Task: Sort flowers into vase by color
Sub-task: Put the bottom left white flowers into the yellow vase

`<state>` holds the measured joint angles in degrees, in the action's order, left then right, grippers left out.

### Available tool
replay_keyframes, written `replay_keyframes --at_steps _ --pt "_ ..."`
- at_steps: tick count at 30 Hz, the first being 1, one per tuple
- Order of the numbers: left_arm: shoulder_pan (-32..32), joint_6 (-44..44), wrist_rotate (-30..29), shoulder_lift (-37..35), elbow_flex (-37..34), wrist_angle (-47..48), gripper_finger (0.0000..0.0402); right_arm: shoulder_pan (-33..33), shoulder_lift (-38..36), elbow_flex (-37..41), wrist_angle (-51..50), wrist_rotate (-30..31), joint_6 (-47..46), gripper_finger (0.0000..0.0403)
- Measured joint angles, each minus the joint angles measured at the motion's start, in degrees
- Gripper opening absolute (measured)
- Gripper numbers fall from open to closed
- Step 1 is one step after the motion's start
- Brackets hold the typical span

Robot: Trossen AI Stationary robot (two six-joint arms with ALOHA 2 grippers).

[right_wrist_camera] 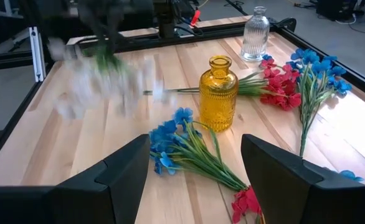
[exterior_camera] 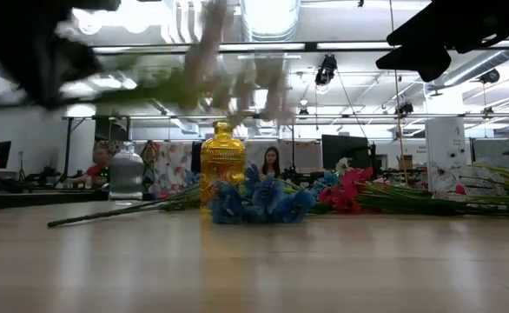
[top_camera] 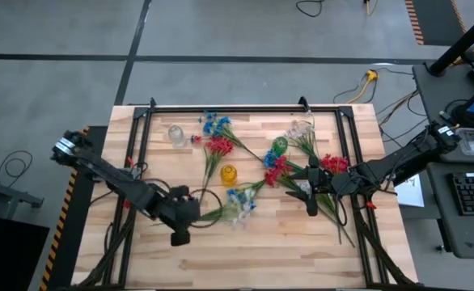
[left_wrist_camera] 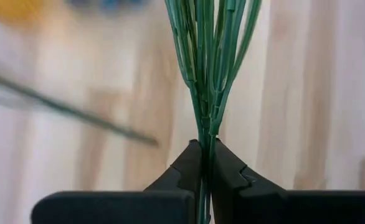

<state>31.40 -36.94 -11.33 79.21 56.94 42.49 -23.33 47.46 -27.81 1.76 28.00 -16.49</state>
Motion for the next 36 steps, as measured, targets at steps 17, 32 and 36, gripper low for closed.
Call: replay_keyframes --at_steps 17,32,36 --pt "-15.34 48.48 -16.32 -11.08 -19.16 -88.06 0.0000 0.00 0.00 0.02 0.63 0.05 0.00 0.0244" --pt "-22.41 52.59 -13.25 10.95 -29.20 -131.35 0.0000 0.00 0.00 0.02 0.59 0.07 0.00 0.0244" --pt "-22.66 52.91 -13.20 12.99 -27.60 -131.59 0.0000 -0.02 0.00 0.02 0.70 0.07 -0.02 0.0244"
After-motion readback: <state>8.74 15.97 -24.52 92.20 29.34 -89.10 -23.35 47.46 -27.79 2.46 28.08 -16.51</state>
